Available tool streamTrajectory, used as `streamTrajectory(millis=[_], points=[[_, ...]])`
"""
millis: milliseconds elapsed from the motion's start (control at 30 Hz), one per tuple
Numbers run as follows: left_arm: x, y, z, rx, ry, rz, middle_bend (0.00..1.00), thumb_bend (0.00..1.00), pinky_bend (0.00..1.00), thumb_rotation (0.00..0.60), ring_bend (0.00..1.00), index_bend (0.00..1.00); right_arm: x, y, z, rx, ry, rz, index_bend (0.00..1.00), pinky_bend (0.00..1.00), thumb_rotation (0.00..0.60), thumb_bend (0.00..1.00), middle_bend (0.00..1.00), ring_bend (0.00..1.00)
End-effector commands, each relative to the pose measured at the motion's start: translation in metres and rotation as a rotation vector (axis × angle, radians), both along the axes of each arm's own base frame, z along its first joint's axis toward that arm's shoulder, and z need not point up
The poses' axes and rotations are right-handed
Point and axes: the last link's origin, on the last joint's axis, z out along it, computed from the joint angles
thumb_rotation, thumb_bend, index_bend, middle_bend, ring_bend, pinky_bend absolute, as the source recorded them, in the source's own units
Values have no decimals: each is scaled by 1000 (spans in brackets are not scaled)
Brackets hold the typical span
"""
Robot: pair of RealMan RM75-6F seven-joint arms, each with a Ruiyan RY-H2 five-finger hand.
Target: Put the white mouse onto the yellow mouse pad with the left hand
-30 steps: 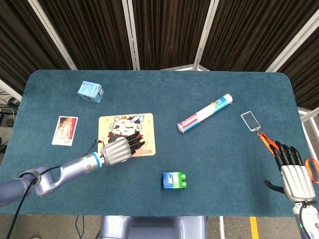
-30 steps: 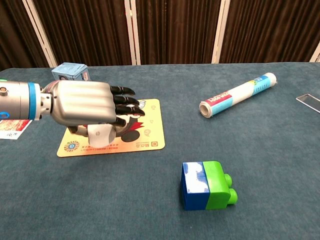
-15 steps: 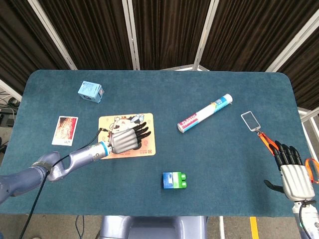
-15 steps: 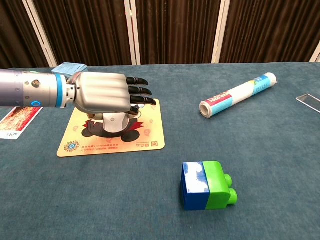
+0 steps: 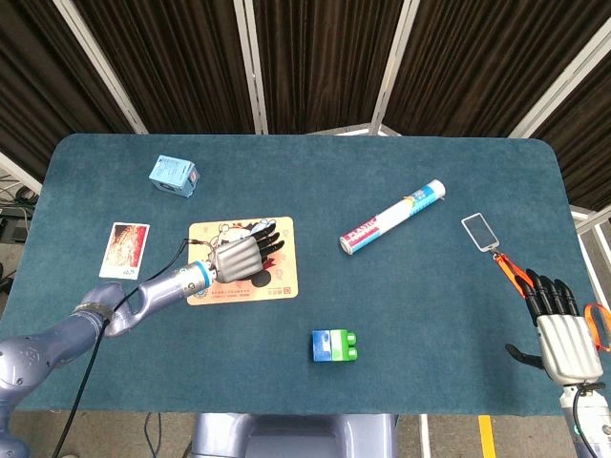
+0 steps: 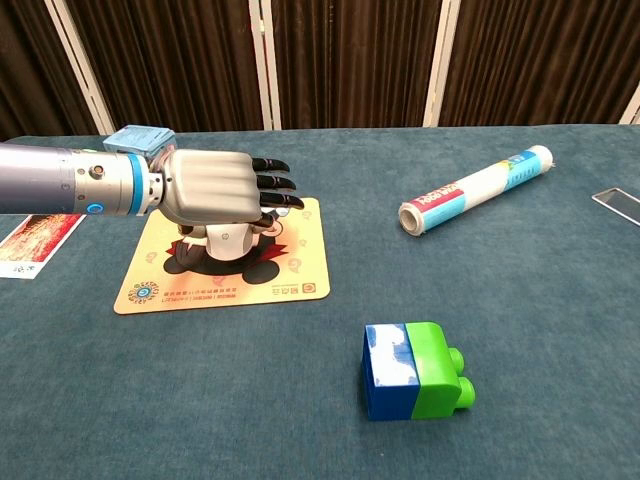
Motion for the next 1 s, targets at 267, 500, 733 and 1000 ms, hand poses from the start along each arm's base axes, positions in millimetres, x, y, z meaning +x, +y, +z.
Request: streamTrajectory(millis=[267,500,733,1000], points=[[-4,0,-3,0,11,-14,0,315,0,600,0,323,0,0,0,-1,1,0,0,0,600,89,0,0],[-3,0,1,0,-12,-7,0,314,0,600,0,201,0,0,0,-1,1,1,0,0,600,88,0,0],[-5,-4,9,0,-27,-20,0,314,0,600,0,153,0,0,0,-3,1,1,0,0,600,88,0,0],[-5,-23,49,16,-177,-3,0,315,0,600,0,145,0,1,0,-5,1,-2,0,0,600,88,0,0]])
